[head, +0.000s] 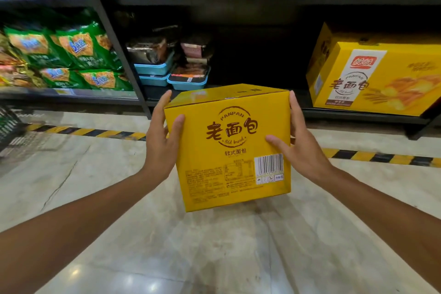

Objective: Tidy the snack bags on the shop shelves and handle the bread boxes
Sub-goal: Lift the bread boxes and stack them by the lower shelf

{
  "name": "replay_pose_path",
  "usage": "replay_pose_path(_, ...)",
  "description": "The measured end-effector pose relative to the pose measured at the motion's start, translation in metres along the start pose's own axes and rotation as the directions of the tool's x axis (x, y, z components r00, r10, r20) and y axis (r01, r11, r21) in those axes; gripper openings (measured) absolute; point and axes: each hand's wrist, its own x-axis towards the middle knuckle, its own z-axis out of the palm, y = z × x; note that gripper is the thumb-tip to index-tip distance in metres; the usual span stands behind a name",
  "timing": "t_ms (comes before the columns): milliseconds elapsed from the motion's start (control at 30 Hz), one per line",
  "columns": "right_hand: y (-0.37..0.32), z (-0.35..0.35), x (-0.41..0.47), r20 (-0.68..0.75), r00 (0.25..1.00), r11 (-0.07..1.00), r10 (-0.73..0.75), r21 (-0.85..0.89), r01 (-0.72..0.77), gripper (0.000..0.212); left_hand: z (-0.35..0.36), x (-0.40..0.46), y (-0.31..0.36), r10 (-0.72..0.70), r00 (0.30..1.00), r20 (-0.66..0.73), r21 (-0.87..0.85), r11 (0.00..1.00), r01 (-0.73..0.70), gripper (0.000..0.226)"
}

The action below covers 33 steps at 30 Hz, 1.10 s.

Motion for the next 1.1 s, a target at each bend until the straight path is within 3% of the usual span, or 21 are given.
replay_pose_path(133,0.001,0.001,0.001,-0.007,0.999,0.998,-0.035,-0.057,0.034,0.089,-0.003,0.004,-0.009,0.096,0.995,-0.008,0.090,0.991,-0.094,0.049)
replay_pose_path(433,0.006,-0.005,-0.001,0.009,1.000,0.997,-0.021,-0.070,0.022,0.091,-0.007,0.004,-0.014,0.111,0.992,0.051,0.187,0.975,-0.119,0.039)
replay_pose_path(1100,0.003,-0.010,-0.013,-0.003,1.000,0.999,0.009,-0.052,-0.009,0.095,-0.027,0.002,0.000,0.029,0.992,0.120,0.145,0.988,-0.047,0.043)
